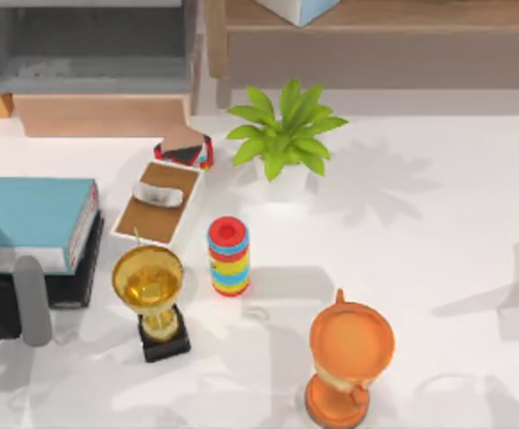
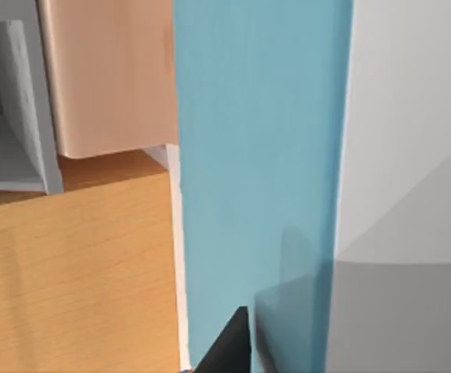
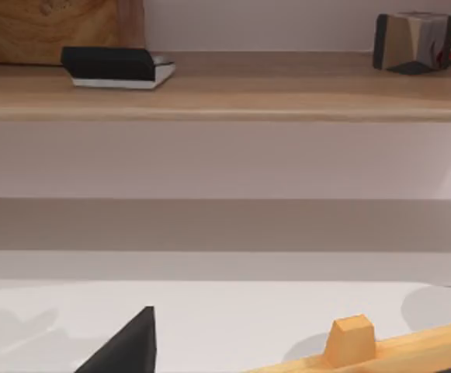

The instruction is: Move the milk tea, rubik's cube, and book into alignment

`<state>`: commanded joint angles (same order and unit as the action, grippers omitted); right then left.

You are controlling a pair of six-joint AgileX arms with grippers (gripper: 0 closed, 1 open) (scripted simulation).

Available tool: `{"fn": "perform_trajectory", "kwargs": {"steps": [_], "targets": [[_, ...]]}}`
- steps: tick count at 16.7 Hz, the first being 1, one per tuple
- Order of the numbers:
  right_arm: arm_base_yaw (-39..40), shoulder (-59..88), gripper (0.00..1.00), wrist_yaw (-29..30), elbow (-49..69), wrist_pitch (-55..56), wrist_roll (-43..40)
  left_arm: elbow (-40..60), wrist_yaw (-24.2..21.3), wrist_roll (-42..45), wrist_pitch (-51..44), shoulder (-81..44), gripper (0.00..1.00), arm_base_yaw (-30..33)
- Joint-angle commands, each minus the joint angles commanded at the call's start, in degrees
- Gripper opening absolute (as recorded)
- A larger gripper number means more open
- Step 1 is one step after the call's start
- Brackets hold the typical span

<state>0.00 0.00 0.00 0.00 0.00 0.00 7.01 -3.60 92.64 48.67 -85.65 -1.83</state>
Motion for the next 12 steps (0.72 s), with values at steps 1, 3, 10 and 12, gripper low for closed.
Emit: {"fn": "perform_trajectory", "kwargs": {"steps": [1,3,10,12], "targets": [[0.0,0.0,1.0,0.0,0.0,0.0,0.0,0.0,0.0,0.0,0.0,0.0,0.0,0.0],[0.0,0.0,1.0,0.0,0.0,0.0,0.0,0.0,0.0,0.0,0.0,0.0,0.15,0.0],[0.0,0.0,1.0,0.0,0.0,0.0,0.0,0.0,0.0,0.0,0.0,0.0,0.68,0.0],[0.0,0.0,1.0,0.0,0.0,0.0,0.0,0.0,0.0,0.0,0.0,0.0,0.83,0.0]]}}
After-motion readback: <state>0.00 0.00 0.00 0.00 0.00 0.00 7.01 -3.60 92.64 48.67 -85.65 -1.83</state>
